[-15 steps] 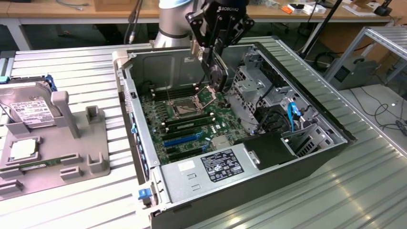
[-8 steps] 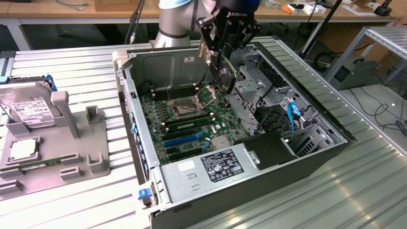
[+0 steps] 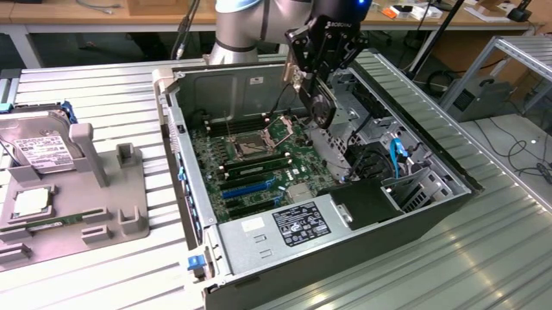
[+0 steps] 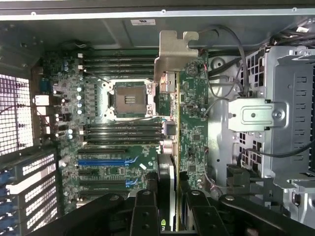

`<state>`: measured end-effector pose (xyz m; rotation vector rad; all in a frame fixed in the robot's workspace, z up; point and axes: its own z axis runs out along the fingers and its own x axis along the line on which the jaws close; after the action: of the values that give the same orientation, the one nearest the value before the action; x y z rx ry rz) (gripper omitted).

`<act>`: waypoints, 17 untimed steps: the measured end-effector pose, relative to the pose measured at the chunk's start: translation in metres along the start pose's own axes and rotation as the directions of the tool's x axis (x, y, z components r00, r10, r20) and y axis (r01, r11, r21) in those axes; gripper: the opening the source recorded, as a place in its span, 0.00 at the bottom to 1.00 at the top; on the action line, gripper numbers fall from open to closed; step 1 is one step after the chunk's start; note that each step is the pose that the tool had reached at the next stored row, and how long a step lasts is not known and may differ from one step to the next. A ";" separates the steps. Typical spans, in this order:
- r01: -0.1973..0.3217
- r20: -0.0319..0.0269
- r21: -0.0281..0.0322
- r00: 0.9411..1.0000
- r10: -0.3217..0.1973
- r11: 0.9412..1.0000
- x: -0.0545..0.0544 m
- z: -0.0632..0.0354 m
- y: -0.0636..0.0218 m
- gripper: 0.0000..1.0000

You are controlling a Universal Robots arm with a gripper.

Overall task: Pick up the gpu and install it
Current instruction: 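Pick up the gpu and move the gpu toward the slot, then insert the gpu into the slot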

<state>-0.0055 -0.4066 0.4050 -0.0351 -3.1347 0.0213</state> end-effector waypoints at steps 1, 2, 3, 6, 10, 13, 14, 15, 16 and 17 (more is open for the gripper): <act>0.000 0.000 0.000 1.000 0.000 1.000 0.000 0.0001 0.0000 0.27; 0.000 0.000 0.000 1.000 0.000 1.000 -0.001 0.0001 0.0001 0.27; 0.000 0.000 0.000 1.000 0.000 1.000 -0.001 0.0001 0.0000 0.27; 0.000 0.000 0.000 1.000 0.000 1.000 -0.001 0.0001 0.0000 0.27; 0.000 0.000 0.000 1.000 0.000 1.000 -0.001 0.0001 0.0000 0.27; 0.000 0.000 0.000 1.000 0.000 1.000 -0.001 0.0001 0.0000 0.27; 0.001 0.000 0.000 1.000 -0.001 1.000 -0.001 0.0001 0.0000 0.27; 0.006 0.000 0.000 1.000 -0.006 1.000 -0.001 0.0001 0.0000 0.27; 0.015 0.000 0.000 1.000 -0.015 1.000 -0.001 0.0001 0.0000 0.27; 0.024 0.000 0.000 1.000 -0.024 1.000 -0.001 0.0001 0.0000 0.27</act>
<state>-0.0048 -0.4066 0.4048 0.0020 -3.1351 0.0212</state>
